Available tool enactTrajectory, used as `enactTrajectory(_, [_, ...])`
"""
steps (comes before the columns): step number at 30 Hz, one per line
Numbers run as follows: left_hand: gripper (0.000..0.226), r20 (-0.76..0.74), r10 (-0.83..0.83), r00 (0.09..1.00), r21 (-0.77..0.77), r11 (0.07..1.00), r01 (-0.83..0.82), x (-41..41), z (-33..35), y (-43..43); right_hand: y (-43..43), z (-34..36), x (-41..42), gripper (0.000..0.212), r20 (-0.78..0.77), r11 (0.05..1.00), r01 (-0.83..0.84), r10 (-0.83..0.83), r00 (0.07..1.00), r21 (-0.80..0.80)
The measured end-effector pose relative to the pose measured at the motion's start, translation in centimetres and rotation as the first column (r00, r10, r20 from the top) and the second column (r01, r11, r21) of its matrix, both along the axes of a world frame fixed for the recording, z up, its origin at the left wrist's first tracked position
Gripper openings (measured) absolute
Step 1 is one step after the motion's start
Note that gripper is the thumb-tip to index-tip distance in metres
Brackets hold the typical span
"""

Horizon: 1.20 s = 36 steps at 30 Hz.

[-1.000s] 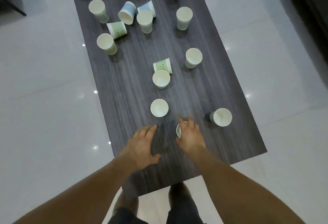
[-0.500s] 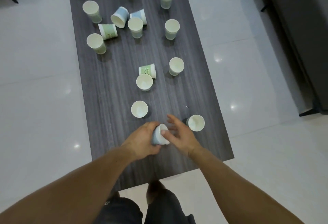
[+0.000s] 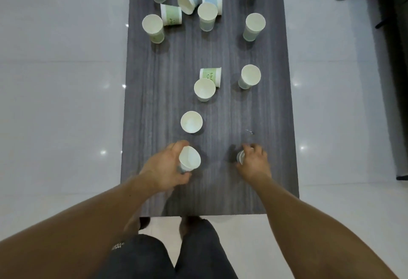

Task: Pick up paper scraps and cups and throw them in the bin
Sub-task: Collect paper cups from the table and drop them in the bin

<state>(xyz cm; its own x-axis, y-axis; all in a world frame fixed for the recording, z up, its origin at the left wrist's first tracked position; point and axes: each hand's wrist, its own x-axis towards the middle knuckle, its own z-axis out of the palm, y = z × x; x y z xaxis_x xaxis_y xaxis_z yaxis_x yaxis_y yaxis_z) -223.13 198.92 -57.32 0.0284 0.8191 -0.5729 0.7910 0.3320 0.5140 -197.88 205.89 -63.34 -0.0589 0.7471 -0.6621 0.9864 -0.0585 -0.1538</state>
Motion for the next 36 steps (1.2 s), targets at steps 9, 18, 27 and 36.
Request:
enactTrajectory(9, [0.081,-0.005,0.252,0.968,0.156,0.956,-0.248,-6.4,7.9,-5.1,-3.4,8.8,-10.7,0.064,-0.22,0.955,-0.228,0.268,0.938,0.189])
enactTrajectory(18, [0.082,-0.024,0.575,0.818,0.361,0.768,-0.529,-17.3,17.5,-21.9,-14.2,20.3,-26.0,0.065,-0.241,0.769,-0.547,0.629,0.739,0.331])
enactTrajectory(27, [0.082,-0.014,0.89,0.457,0.436,0.416,-0.798,-27.0,24.1,-47.7,-32.4,28.2,-43.5,0.068,-0.244,0.411,-0.763,0.911,0.332,0.499])
enactTrajectory(36, [0.083,0.032,0.997,0.074,0.426,0.054,-0.903,-32.9,24.1,-62.0,-46.0,29.9,-58.2,0.07,-0.236,0.085,-0.846,0.971,-0.049,0.526])
